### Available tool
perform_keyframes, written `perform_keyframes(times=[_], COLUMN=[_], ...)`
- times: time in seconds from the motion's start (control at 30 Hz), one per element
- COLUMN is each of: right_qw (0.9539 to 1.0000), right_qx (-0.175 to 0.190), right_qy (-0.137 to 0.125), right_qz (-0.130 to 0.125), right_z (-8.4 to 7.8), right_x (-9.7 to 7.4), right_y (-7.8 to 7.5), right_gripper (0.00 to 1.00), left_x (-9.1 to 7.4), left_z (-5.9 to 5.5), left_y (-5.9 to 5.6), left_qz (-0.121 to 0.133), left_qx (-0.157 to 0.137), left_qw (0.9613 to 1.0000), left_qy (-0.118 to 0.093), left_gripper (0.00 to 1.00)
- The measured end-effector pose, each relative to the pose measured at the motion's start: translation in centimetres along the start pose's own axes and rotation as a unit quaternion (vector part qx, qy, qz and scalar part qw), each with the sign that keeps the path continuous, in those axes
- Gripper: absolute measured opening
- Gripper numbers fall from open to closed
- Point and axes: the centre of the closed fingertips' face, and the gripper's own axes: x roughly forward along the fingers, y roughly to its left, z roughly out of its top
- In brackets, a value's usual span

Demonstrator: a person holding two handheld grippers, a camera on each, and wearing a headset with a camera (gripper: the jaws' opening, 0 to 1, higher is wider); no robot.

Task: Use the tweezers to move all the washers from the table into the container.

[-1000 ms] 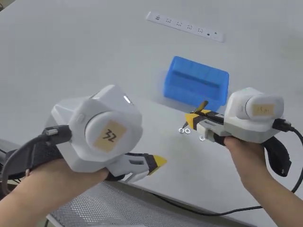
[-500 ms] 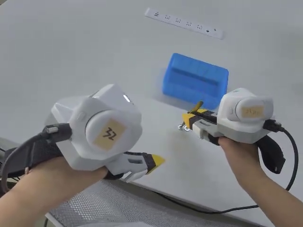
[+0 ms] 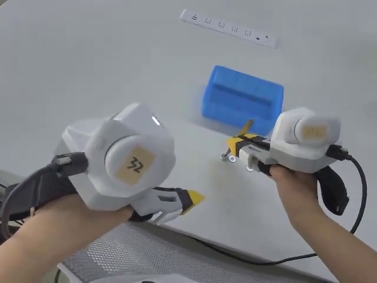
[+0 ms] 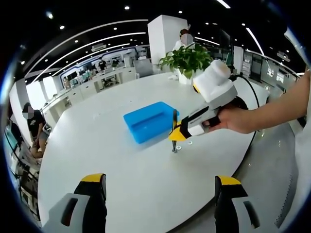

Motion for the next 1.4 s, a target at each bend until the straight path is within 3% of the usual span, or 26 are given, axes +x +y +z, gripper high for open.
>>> perform_keyframes(times=[0.23, 0.73, 1.13, 1.23, 1.4], right_qw=[0.9999, 0.9981, 0.995, 0.9939, 0.9935], right_qx=[0.006, -0.032, -0.03, -0.028, -0.028], right_qy=[-0.012, -0.052, -0.093, -0.102, -0.101], right_qz=[0.01, 0.006, -0.021, -0.03, -0.045], right_z=[1.3, 5.7, 9.6, 10.8, 11.0], right_x=[-0.7, -2.5, -2.5, -2.0, -0.7], right_y=[0.8, 0.4, -2.3, -4.0, -5.4], right_gripper=[0.04, 0.04, 0.04, 0.04, 0.04], left_x=[-0.1, -0.4, -0.5, -0.5, -0.5], left_z=[0.1, 0.6, 0.4, 0.4, 0.5], left_y=[0.2, 0.6, 0.5, 0.7, 1.0], left_qz=[0.002, 0.011, 0.009, 0.012, 0.018], left_qx=[0.001, -0.005, -0.013, -0.014, -0.017], left_qw=[1.0, 0.9999, 0.9998, 0.9997, 0.9996], left_qy=[-0.002, -0.012, -0.012, -0.014, -0.017], left_gripper=[0.95, 0.97, 0.99, 0.99, 0.99])
